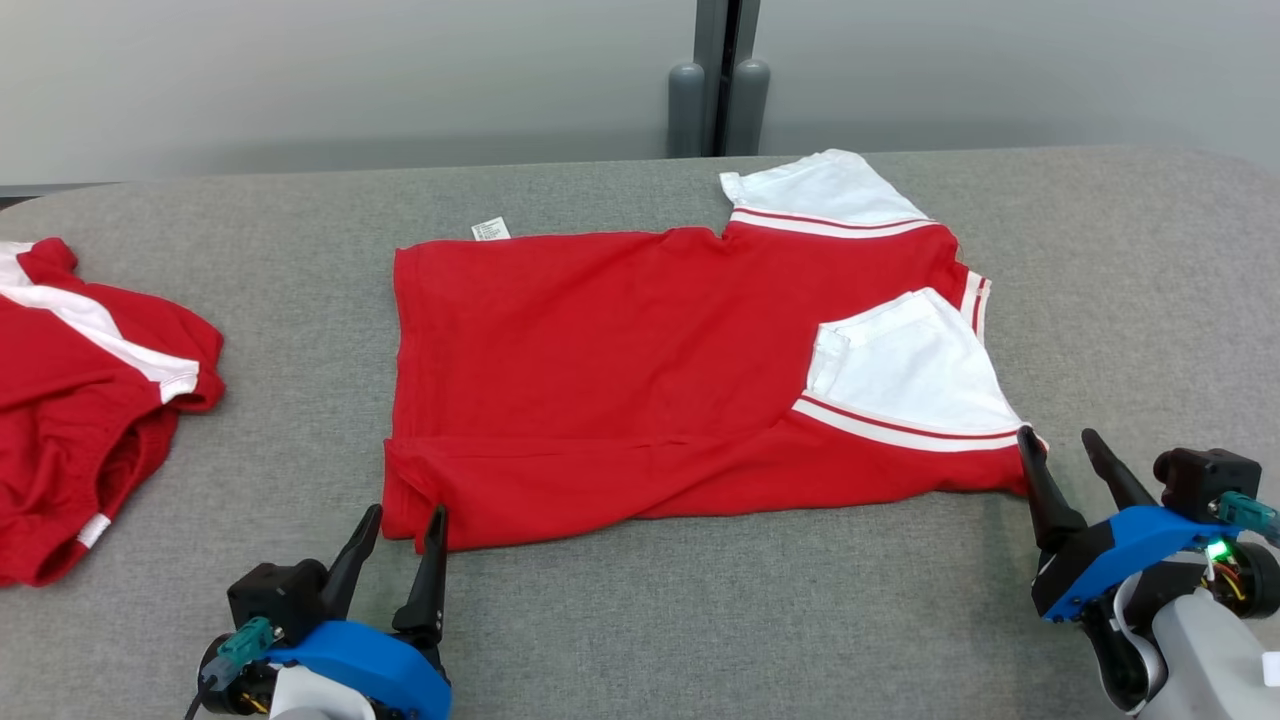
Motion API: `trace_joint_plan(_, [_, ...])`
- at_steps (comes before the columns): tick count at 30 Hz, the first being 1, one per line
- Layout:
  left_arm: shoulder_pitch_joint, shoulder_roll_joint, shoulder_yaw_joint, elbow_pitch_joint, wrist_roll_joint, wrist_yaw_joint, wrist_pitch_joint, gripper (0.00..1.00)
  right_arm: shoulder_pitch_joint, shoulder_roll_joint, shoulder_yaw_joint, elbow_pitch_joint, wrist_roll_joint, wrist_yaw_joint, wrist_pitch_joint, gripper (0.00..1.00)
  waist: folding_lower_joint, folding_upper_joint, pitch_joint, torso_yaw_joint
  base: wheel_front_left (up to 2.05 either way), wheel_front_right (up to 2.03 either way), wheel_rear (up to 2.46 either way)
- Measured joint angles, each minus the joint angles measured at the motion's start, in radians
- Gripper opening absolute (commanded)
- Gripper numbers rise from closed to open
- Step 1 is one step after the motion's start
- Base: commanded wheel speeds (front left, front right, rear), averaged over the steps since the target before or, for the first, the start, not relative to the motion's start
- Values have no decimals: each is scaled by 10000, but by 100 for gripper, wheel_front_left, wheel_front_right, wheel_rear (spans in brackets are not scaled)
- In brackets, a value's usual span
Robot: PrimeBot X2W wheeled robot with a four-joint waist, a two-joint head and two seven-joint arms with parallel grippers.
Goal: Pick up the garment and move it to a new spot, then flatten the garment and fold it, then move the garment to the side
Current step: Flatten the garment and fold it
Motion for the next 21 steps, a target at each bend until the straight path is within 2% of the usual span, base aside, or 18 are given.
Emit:
trace_joint_plan(4, [-29,-2,-79,199,558,96,0,100,59,65,96,2,-115,0,13,100,0,0,124,-112,0,0,0])
trace_joint_plan(7, [-237,67,-134,428,1110,383,0,100,33,234,184,44,-228,0,54,100,1,1,267,-179,0,0,0])
trace_joint_plan(14, [-581,109,44,892,1628,704,0,100,-289,337,263,430,-589,0,56,100,1,1,505,-260,0,0,0])
trace_joint_plan(21, [-695,73,173,1423,1852,711,-17,100,-566,359,186,1070,-671,0,-4,100,1,1,604,-204,0,0,0])
